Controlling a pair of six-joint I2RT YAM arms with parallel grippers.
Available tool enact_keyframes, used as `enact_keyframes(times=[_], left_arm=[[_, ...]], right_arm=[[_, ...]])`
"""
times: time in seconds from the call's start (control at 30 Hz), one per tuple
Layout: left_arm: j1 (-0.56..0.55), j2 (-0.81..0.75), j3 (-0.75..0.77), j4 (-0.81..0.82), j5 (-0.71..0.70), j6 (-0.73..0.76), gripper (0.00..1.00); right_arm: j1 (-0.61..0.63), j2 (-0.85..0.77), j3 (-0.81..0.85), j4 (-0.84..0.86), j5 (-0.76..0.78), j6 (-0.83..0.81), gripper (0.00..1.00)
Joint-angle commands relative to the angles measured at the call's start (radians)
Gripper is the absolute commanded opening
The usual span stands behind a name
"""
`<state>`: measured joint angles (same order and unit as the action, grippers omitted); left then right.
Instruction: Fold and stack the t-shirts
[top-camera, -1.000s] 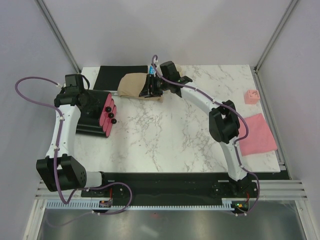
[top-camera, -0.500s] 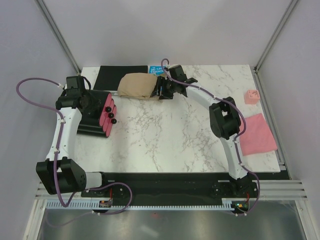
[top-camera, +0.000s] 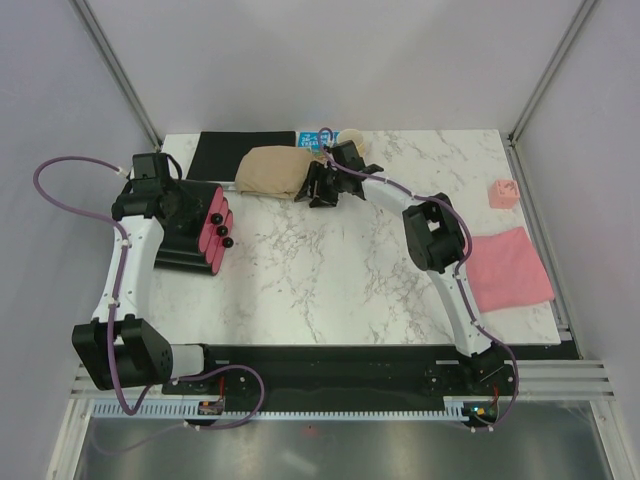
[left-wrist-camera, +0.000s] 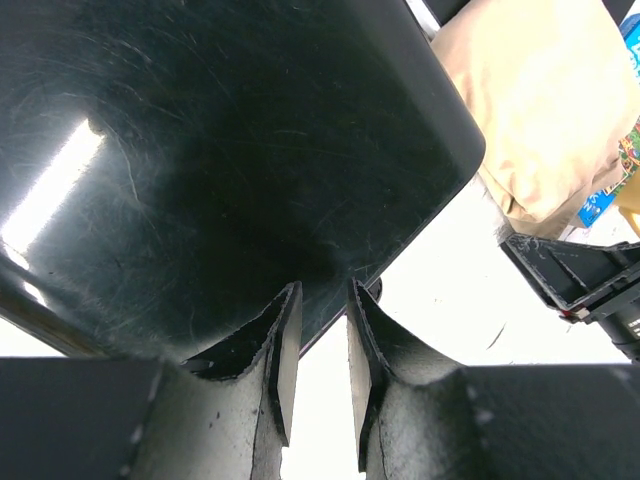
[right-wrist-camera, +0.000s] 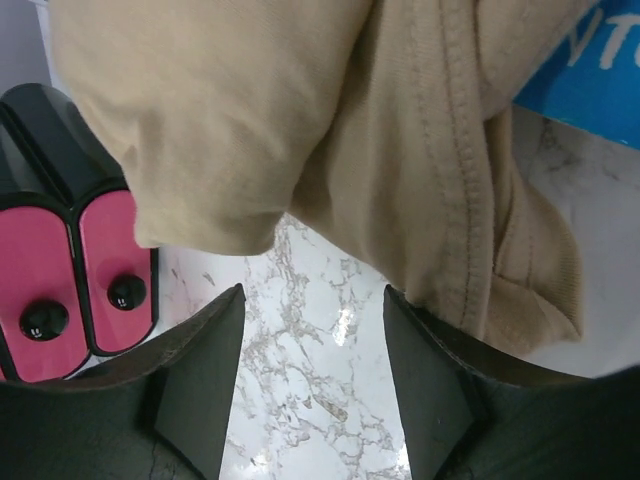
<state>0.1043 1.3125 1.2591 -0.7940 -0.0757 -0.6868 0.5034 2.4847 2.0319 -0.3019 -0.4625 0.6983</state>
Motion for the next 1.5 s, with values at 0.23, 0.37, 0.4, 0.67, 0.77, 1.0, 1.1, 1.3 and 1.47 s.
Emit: enact_keyframes(times=[0.23, 0.37, 0.4, 0.67, 0.77, 1.0, 1.1, 1.3, 1.47], left_arm=[[-0.003, 0.039, -0.040, -0.085, 0.004, 0.023, 0.33], [-0.003, 0.047, -0.033, -0.083, 0.011, 0.027, 0.32], [-0.005, 0.047, -0.036, -0.083, 0.010, 0.027, 0.32], [-0.003, 0.053, -0.049, -0.085, 0.008, 0.036, 0.32], [-0.005, 0.053, -0.052, -0.085, 0.007, 0.041, 0.31], [-0.003, 0.067, -0.066, -0.079, 0.010, 0.033, 0.31], [-0.003, 0.074, -0.061, -0.077, 0.013, 0.033, 0.30], [-0.003, 0.088, -0.061, -0.070, 0.019, 0.033, 0.30], [-0.003, 0.091, -0.061, -0.070, 0.019, 0.039, 0.29]], right_arm=[[0.000, -0.061, 0.066, 0.109, -0.018, 0.047, 0.65], [-0.005, 0.015, 0.145, 0.107, -0.047, 0.078, 0.65], [-0.002, 0.020, 0.151, 0.119, -0.047, 0.085, 0.65], [-0.002, 0.115, 0.200, 0.205, -0.074, 0.191, 0.64], [-0.002, 0.106, 0.194, 0.191, -0.071, 0.179, 0.63], [-0.012, 0.033, 0.111, 0.181, -0.070, 0.132, 0.64], [-0.014, 0.000, 0.083, 0.172, -0.076, 0.116, 0.64], [-0.014, 0.005, 0.080, 0.168, -0.073, 0.113, 0.65], [-0.011, 0.072, 0.146, 0.178, -0.085, 0.154, 0.63]])
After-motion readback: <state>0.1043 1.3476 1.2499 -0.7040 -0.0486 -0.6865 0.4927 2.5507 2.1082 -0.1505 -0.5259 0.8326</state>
